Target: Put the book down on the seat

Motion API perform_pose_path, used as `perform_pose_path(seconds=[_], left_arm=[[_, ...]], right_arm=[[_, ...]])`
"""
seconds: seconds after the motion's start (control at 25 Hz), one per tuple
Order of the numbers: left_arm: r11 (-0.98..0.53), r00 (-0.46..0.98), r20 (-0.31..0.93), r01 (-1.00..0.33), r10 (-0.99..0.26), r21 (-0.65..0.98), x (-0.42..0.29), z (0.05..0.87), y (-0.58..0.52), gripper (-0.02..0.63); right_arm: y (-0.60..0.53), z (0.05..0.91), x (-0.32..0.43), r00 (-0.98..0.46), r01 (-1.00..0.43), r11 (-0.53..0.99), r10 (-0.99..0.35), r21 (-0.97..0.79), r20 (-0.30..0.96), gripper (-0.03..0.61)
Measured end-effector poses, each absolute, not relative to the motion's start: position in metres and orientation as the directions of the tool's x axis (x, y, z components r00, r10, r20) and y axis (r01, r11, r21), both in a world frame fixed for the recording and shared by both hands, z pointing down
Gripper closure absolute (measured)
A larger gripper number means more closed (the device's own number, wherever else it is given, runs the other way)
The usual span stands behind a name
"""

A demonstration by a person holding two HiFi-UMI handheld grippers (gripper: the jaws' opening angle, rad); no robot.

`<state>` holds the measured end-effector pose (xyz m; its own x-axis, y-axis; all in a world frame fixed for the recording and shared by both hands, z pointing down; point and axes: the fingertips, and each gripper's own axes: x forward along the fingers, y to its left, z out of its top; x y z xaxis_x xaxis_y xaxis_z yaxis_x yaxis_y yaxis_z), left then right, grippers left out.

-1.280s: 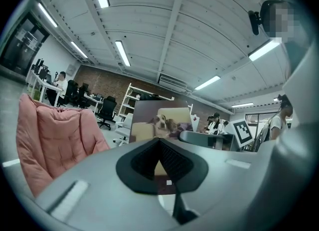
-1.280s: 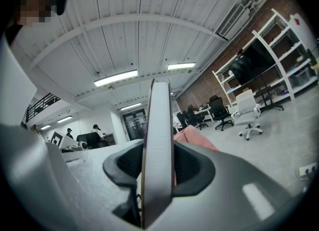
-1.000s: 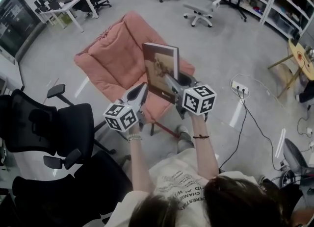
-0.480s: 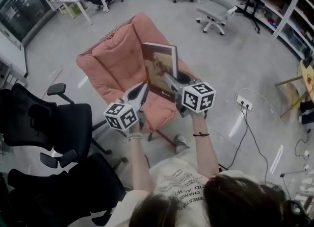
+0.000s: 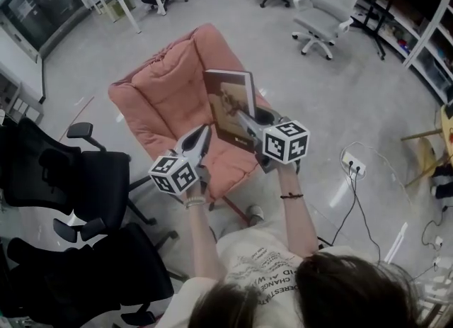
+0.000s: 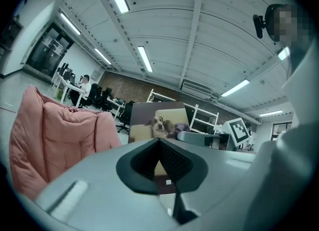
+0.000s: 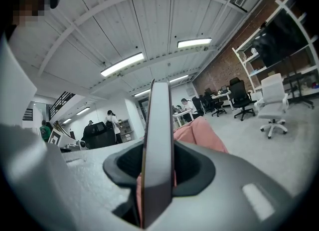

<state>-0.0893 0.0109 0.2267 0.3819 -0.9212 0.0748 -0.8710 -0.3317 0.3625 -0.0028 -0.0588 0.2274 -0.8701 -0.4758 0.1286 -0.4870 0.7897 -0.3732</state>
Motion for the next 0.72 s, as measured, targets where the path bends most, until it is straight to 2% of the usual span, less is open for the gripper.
perform_pose_path(seconds=[0.72], left_arm=[[-0.236, 0.345, 0.17, -0.857, -0.923, 0.459, -0.119, 0.285, -0.033, 0.624]], right_arm=[[-0.102, 0.29, -0.048, -0.886, -0.464, 0.757, -0.399, -0.461, 0.237, 0.43]])
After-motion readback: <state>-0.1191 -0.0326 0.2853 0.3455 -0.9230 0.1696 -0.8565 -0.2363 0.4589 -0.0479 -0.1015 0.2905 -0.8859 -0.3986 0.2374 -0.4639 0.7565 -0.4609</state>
